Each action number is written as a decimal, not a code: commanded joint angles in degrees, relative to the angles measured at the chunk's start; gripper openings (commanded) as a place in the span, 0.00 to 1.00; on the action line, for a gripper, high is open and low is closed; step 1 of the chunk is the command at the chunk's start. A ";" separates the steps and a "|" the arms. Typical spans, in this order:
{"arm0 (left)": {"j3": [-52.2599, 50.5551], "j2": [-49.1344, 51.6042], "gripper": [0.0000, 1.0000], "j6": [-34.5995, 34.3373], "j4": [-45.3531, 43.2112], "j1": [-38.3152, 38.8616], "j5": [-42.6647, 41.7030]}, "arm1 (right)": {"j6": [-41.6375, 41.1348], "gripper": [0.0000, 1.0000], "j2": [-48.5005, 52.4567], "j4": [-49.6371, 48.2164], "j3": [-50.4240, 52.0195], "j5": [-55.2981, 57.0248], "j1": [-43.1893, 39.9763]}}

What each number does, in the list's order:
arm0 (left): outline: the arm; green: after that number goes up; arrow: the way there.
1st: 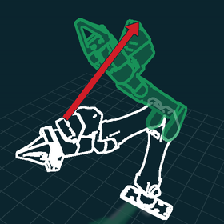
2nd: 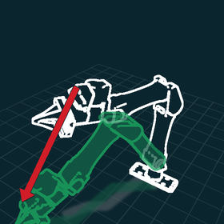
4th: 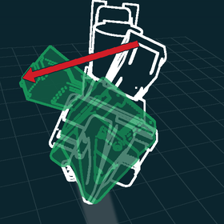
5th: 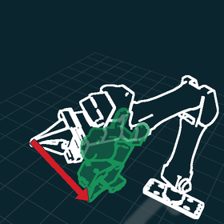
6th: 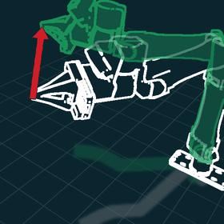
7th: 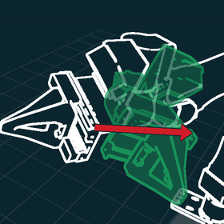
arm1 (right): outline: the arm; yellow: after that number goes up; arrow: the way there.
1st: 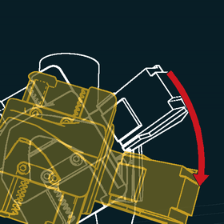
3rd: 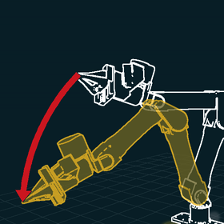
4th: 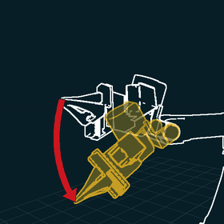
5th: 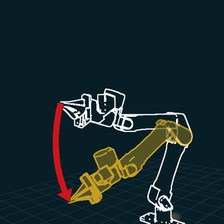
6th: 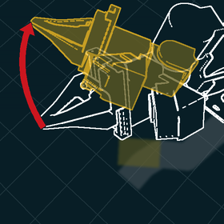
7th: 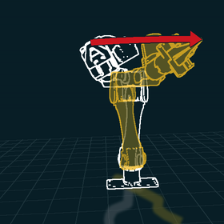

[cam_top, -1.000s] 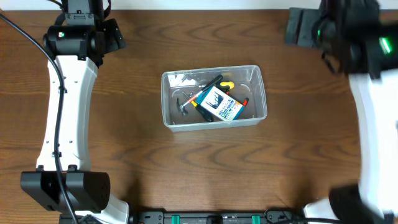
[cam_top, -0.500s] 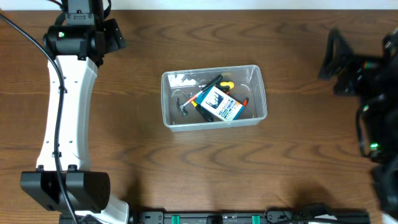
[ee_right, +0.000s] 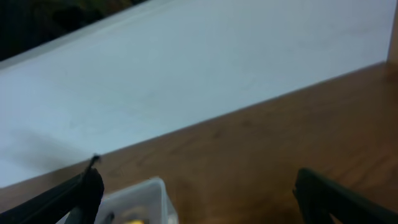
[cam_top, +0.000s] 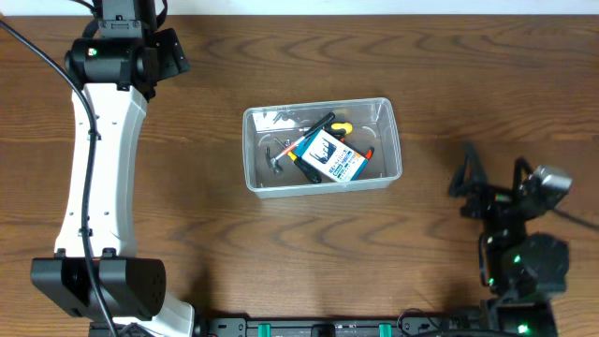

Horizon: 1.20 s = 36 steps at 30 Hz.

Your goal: Pack container

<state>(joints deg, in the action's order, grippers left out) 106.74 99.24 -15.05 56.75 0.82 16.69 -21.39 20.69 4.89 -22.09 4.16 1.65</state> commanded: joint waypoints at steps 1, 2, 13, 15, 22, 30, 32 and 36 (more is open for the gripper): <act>0.11 -0.02 0.98 -0.50 0.22 -0.15 0.28 | 1.25 0.99 -5.57 -0.81 5.20 -3.21 -1.03; 0.11 -0.02 0.98 -0.50 0.22 -0.15 0.28 | 3.08 0.99 -6.88 -1.14 6.40 -3.82 -1.03; 0.11 -0.02 0.98 -0.50 0.22 -0.15 0.28 | 12.94 0.99 -14.43 -1.27 15.28 -7.43 -1.03; 0.11 -0.02 0.98 -0.50 0.22 -0.15 0.28 | 12.92 0.99 -14.93 -1.27 16.39 -7.45 -1.03; 0.11 -0.02 0.98 -0.50 0.22 -0.15 0.28 | 13.49 0.99 -17.92 -0.83 19.74 -7.65 -0.98; 0.11 -0.02 0.98 -0.50 0.22 -0.15 0.28 | 17.81 0.99 -20.41 0.48 21.09 -7.67 -0.85; 0.11 -0.02 0.98 -0.50 0.24 -0.15 0.28 | 19.76 0.99 -20.41 0.48 21.09 -7.69 -0.83; 0.11 -0.02 0.98 -0.50 0.22 -0.15 0.28 | 25.70 0.99 -20.41 0.48 21.09 -8.74 -0.81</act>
<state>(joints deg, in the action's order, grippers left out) 106.74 99.24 -15.05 56.77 0.80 16.69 -1.72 0.93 5.32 -1.37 -3.40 1.19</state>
